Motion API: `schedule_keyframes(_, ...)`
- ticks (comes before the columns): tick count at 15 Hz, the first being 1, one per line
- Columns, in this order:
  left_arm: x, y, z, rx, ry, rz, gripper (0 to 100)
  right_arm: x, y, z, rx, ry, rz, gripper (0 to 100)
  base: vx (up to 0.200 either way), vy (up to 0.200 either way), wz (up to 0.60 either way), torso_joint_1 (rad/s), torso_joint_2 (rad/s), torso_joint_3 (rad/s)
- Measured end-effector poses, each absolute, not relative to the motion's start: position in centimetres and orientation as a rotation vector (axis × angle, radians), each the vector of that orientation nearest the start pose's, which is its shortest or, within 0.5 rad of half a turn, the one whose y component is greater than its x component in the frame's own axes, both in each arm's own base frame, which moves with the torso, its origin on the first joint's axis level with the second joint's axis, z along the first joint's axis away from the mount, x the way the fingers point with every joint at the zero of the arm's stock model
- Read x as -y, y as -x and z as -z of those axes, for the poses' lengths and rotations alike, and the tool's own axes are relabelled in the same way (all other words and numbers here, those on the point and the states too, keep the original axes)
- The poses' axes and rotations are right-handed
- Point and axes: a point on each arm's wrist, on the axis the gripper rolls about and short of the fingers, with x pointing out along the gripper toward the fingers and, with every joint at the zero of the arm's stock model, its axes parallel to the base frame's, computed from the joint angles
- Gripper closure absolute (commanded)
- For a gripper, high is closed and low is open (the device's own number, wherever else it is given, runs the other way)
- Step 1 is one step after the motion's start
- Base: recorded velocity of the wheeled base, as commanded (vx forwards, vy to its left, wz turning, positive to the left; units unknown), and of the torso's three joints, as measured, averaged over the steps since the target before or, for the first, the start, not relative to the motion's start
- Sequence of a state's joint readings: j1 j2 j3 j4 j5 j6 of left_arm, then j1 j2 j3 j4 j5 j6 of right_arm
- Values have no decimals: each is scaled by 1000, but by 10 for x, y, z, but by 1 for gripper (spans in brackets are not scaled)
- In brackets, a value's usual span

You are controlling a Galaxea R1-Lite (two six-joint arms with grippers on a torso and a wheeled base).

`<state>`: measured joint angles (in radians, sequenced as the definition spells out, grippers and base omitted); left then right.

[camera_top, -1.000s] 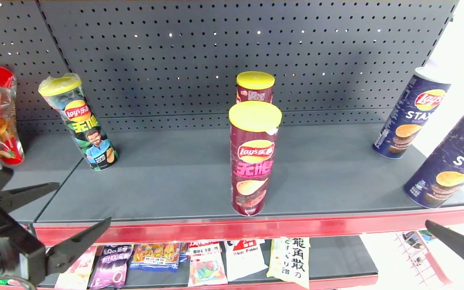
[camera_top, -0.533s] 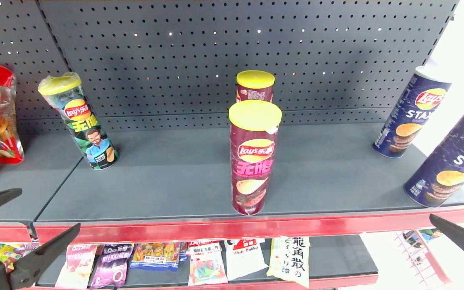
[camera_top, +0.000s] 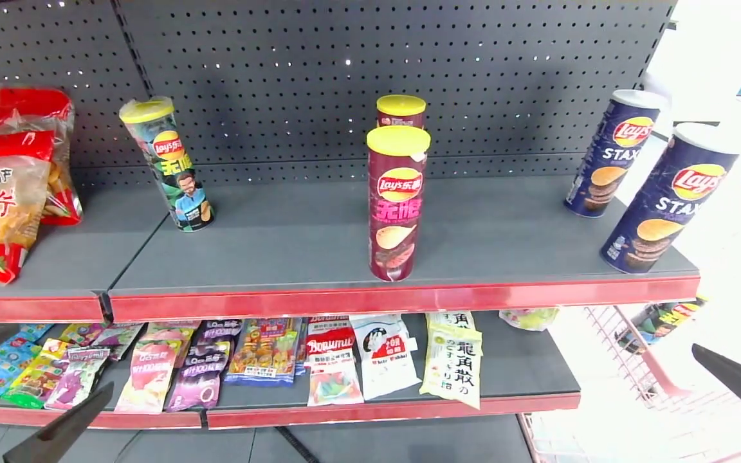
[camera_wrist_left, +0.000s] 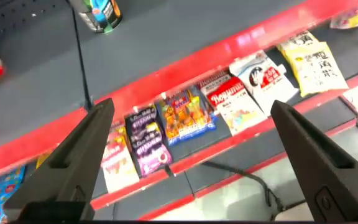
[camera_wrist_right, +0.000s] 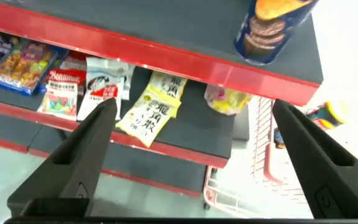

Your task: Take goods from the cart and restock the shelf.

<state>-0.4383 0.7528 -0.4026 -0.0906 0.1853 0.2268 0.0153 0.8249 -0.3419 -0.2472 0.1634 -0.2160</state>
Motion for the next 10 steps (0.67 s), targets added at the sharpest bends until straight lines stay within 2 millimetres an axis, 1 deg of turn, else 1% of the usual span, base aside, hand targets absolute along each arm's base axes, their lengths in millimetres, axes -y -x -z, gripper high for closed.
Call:
schedule_keyframes(3, 26, -64, -191, -192, -299, 276, 0, -5, -85, -182, -215, 196, -203, 0, 0, -200, 0, 7, 2, 4)
schedule_keyframes(7, 25, -63, -187, -192, -361, 281, 0, -5, -85, -180, -221, 191, -209, 0, 0, -200, 0, 8, -1, 0)
schedule_keyframes(10, 24, -61, -183, -197, -375, 283, 0, -5, -85, -180, -224, 186, -206, 0, 0, -200, 0, 4, 2, 4)
